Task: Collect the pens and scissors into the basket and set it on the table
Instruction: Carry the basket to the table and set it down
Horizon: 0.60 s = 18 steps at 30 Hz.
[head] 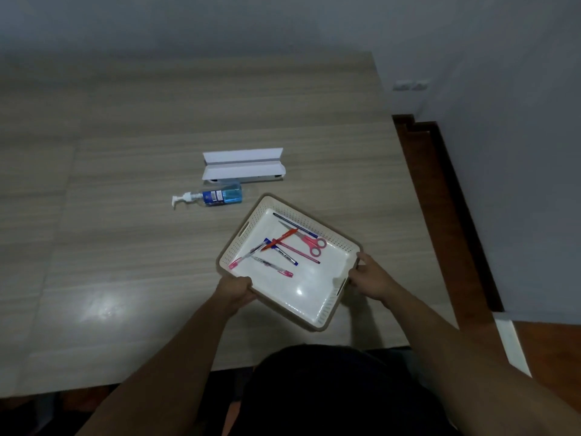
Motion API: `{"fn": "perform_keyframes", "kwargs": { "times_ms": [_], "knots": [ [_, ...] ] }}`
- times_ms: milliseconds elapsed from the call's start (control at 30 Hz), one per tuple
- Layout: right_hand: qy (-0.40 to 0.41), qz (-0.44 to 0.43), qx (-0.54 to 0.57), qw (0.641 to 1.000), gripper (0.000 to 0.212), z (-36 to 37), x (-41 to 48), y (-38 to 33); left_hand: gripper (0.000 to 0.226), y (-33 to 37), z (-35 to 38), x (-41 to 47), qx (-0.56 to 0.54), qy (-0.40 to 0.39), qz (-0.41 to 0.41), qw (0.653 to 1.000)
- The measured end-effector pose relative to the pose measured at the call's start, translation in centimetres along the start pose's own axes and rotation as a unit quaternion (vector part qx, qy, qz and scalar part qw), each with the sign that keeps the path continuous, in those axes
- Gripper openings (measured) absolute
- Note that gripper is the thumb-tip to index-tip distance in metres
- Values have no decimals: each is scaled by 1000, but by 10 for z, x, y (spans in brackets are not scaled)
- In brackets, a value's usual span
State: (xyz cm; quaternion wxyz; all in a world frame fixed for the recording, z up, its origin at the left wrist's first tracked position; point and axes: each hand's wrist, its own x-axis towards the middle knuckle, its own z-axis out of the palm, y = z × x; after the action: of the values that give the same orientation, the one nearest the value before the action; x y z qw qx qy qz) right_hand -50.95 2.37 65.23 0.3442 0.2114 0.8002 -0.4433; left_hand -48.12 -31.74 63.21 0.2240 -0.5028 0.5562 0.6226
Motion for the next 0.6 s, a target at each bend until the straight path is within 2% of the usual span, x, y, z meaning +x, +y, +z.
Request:
{"fn": "perform_keyframes", "kwargs": {
  "times_ms": [67,100,167,200,300,333,467,533,600],
  "knots": [
    [2,15,8,1000,74,2,7,5,49,6,-10,17,45,11,1,999],
    [2,21,16,1000,79,2,10,4,61,11,-16,25,64,29,18,997],
    [7,36,29,999,81,3,15,4,91,18,-29,36,122,89,91,984],
    [9,40,35,999,80,3,18,3,92,23,-34,34,145,109,139,974],
    [16,49,56,997,73,0,25,-1,47,38,-48,32,237,122,236,934],
    [18,50,61,997,71,-1,28,-4,40,43,-52,34,264,112,246,926],
    [47,42,75,995,68,-9,41,-21,30,48,-60,46,336,76,246,906],
    [71,31,80,994,65,-14,45,-34,23,49,-58,53,341,59,231,909],
    [91,23,83,992,72,-19,52,-49,26,53,-55,59,334,41,210,918]
  ]
}}
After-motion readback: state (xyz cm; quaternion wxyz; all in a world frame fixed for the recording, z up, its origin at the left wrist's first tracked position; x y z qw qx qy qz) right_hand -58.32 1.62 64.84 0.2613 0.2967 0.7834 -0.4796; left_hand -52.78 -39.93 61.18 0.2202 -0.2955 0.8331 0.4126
